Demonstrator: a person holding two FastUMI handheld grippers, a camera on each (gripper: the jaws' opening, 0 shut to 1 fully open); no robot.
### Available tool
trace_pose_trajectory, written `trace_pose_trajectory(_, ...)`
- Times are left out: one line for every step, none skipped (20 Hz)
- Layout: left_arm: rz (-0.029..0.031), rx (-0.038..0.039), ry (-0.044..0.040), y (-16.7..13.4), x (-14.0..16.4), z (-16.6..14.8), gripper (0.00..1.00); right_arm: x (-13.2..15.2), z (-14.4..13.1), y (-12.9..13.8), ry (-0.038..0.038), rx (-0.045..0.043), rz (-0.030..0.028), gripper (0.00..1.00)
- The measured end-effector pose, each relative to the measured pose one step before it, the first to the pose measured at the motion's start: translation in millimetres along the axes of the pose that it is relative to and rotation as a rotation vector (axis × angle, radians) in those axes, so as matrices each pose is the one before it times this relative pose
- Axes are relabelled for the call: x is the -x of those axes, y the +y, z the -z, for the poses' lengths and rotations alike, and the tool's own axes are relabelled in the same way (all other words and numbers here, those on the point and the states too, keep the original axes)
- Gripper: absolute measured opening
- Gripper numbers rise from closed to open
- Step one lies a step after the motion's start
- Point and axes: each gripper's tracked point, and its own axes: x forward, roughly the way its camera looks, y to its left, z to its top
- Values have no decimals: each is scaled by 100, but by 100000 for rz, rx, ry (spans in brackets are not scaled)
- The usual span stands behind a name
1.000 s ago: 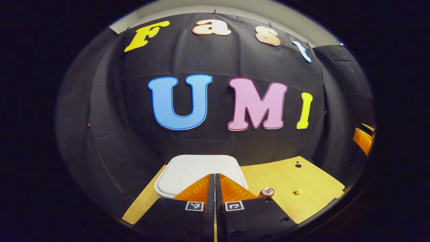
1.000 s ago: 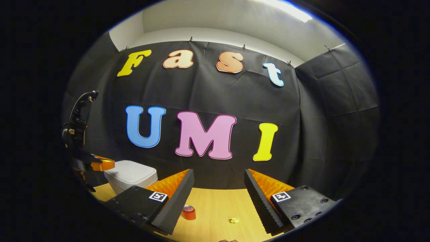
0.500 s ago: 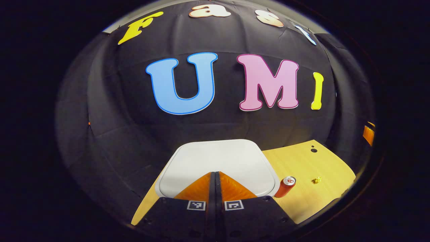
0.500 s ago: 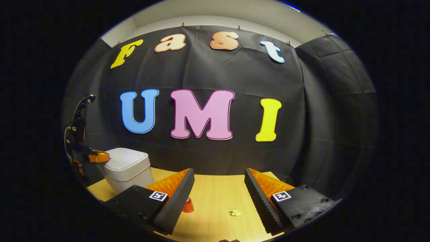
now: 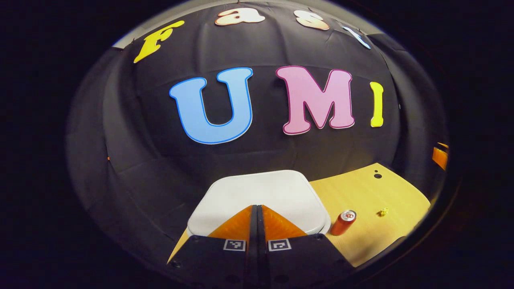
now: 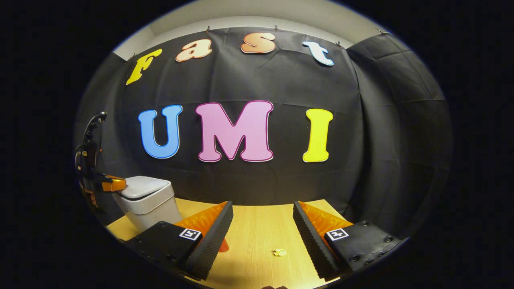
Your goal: Press the lid of the desktop garbage bin to open it, pick up the crumpled paper on the desktop and throw it into the bin, then pick up the pop can on the desktop and drop it into the bin, and finally close the garbage bin lid.
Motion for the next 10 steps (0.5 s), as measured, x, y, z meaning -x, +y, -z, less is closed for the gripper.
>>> trace_pose_trajectory(-1373,1302,-5591,-108,447,-2058,6,-108,-116,-206,319,538,818,96)
trace_pose_trajectory(-540,1637,-5615,-269,687,-2187,6,6,-162,-185,-145,528,1062,96)
trace_pose_trajectory(-627,1411,-4951,-280,415,-2192,6,23,-246,-149,-743,512,980,96)
trace_pose_trajectory(-64,1512,-4439,-253,545,-1740,6,-69,-176,1,-242,452,529,96)
trace_pose_trajectory(405,2294,-3404,-430,422,-1680,6,-11,267,55,671,640,691,96)
trace_pose_trajectory(1291,2182,-2526,-559,517,-1079,6,-23,182,-131,841,527,1133,96)
trace_pose_trajectory(1220,1614,-1788,-747,685,-908,7,137,-69,-171,252,5,978,96)
trace_pose_trajectory(727,1241,-1792,-450,727,-610,7,167,-127,-97,-215,-273,651,97)
trace_pose_trajectory(926,751,-1477,-724,726,-634,7,172,-149,50,-134,29,520,96)
trace_pose_trajectory(1575,656,-995,-943,781,-270,7,74,-28,-53,87,561,424,96)
